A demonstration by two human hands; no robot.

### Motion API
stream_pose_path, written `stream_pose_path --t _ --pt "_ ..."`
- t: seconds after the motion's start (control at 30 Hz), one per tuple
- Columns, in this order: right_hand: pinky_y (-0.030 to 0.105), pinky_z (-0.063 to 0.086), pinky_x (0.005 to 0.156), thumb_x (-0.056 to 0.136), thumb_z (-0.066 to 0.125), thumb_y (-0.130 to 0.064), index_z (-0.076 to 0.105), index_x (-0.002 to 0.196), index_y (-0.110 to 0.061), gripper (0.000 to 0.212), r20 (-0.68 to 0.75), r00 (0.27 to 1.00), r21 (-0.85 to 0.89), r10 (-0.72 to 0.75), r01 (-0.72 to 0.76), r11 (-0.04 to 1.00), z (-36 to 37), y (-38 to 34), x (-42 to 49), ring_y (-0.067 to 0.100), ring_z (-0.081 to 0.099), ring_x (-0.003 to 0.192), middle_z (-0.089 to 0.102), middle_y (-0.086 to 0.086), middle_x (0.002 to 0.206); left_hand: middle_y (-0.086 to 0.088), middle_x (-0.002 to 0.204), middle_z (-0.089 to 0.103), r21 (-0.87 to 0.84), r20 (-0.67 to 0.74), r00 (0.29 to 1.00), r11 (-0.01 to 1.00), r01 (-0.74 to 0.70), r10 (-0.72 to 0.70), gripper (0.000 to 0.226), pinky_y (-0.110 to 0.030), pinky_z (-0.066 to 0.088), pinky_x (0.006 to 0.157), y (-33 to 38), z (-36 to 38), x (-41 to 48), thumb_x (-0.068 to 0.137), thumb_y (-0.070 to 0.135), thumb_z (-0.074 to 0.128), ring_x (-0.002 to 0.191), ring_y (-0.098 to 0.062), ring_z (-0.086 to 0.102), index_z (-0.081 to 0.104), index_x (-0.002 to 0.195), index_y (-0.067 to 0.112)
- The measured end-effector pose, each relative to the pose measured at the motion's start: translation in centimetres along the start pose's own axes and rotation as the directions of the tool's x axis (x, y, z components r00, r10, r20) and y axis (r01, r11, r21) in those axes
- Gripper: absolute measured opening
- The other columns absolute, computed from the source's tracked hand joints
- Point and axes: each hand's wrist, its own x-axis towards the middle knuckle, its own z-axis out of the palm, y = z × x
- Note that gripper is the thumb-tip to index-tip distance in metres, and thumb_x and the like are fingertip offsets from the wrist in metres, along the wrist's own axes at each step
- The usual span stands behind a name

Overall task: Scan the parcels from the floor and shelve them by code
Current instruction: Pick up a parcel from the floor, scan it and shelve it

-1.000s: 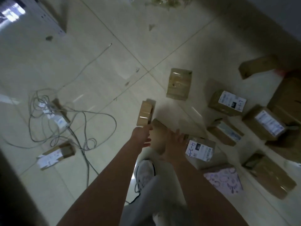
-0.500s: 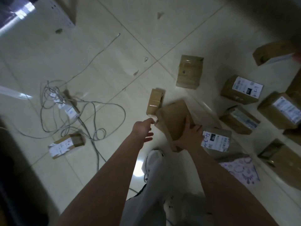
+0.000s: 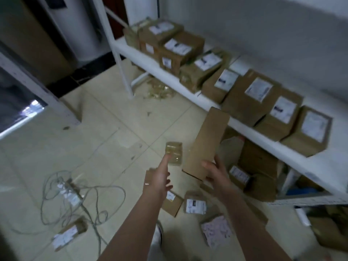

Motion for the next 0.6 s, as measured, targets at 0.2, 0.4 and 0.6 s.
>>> stream_pose_path --t 0.2,0.4,0.6 --pt "0.044 0.056 0.09 0.047 0.093 -0.055 0.051 0.137 -0.008 0.11 -0.029 0.992 0.297 -0.122 0.125 0.947 -1.7 -14.6 -12.6 0.034 0.063 0.115 0.064 0.017 0.128 -0.013 0.125 0.06 0.035 0.282 0.959 0.999 0.001 -0.011 0.058 -0.047 0.055 0.094 5.5 6.7 -13.9 0.085 0.058 0.066 0.112 -0.037 0.062 0.057 0.13 0.024" --pt "0.052 0.056 0.085 0.032 0.096 -0.052 0.076 0.109 -0.019 0.086 -0.13 0.965 0.489 -0.226 0.261 0.833 -2.2 -20.0 -22.9 0.037 0.067 0.102 0.071 0.018 0.112 -0.013 0.106 0.074 0.104 0.478 0.877 0.988 -0.115 0.051 0.049 -0.045 0.057 0.09 7.4 11.7 -24.0 0.09 0.048 0.065 0.091 -0.029 0.071 0.063 0.126 0.014" --pt "0.058 0.057 0.079 0.025 0.098 -0.046 0.059 0.128 -0.013 0.115 -0.388 0.885 0.587 -0.258 0.452 0.671 -2.7 -22.3 -27.7 0.044 0.064 0.103 0.066 0.025 0.12 -0.009 0.109 0.076 0.169 0.626 0.777 0.963 -0.21 0.06 0.045 -0.04 0.061 0.076 8.0 15.2 -30.2 0.088 0.042 0.067 0.101 -0.029 0.072 0.064 0.125 0.016"
